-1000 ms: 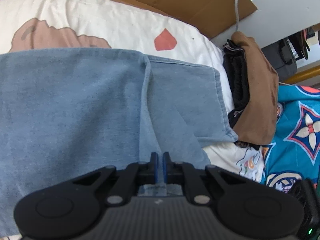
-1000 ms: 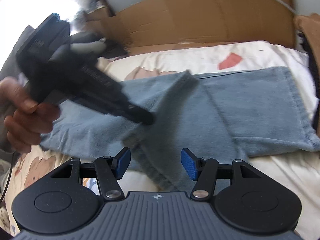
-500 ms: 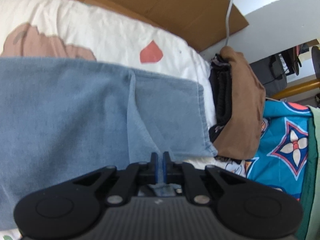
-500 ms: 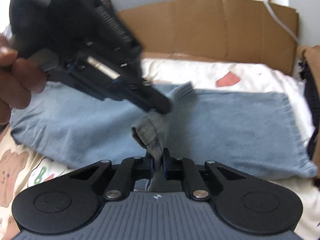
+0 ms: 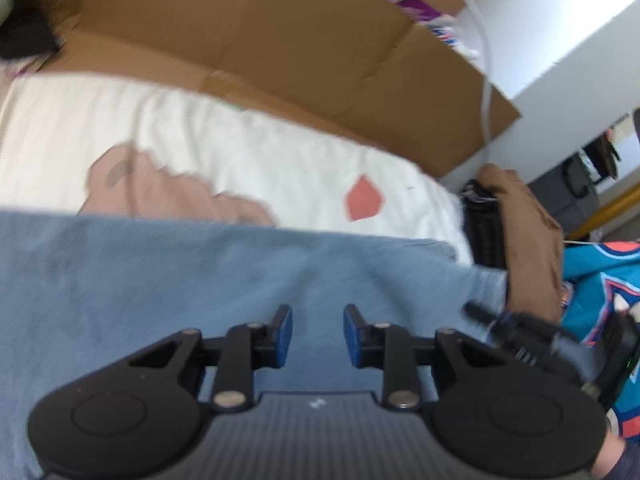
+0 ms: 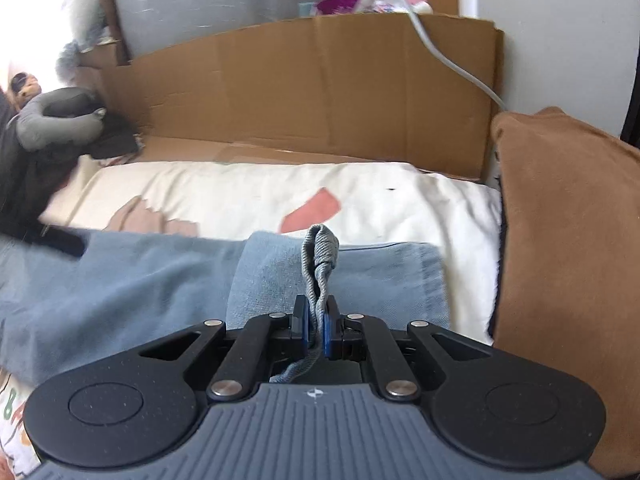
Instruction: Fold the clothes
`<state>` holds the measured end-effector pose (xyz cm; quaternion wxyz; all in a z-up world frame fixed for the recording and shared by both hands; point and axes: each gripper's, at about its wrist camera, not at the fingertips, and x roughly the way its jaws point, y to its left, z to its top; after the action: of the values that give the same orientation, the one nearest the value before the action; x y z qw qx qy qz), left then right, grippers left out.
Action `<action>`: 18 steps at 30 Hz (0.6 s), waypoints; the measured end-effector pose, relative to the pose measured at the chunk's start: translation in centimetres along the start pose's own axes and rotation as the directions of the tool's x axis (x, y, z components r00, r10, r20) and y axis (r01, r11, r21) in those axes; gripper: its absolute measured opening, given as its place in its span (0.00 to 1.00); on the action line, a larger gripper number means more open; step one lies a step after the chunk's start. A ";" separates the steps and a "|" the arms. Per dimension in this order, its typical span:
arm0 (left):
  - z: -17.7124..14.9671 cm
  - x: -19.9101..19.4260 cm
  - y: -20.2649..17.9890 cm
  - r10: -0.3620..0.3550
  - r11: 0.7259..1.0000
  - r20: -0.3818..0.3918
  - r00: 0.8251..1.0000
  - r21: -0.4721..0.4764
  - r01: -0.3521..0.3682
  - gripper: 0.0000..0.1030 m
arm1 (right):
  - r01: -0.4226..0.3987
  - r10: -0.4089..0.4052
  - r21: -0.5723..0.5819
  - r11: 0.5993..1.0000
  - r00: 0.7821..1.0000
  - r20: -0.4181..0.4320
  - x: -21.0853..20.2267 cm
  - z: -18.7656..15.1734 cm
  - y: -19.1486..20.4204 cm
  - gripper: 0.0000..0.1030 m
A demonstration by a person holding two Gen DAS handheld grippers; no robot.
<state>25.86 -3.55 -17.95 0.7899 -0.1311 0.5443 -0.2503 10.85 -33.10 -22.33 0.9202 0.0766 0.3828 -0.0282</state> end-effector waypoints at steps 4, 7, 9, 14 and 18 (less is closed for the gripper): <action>-1.3 0.8 3.1 0.024 0.997 -0.040 0.999 -0.075 -0.027 0.28 | 0.029 -0.028 0.026 0.999 0.999 -0.032 1.9 1.1 -2.4 0.04; -2.1 1.0 4.5 0.037 0.995 -0.072 0.997 -0.091 -0.044 0.28 | 0.039 -0.032 0.123 0.992 0.998 -0.056 2.9 1.9 -4.1 0.04; -2.4 0.9 5.0 0.048 0.995 -0.079 0.996 -0.085 -0.054 0.28 | 0.063 -0.056 0.120 0.991 0.996 -0.063 3.6 2.5 -4.6 0.04; -2.4 0.6 5.7 0.042 0.994 -0.070 0.997 -0.095 -0.049 0.30 | 0.088 -0.074 0.131 0.988 0.992 -0.103 5.3 3.4 -5.1 0.03; -2.7 0.6 5.5 0.035 0.995 -0.071 0.997 -0.089 -0.041 0.30 | 0.115 -0.096 0.161 0.980 0.988 -0.120 6.5 3.9 -5.5 0.03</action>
<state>24.94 0.93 -22.04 0.7683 -0.1476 0.5847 -0.2147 17.58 -39.12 -24.85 0.8848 0.1349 0.4336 -0.1047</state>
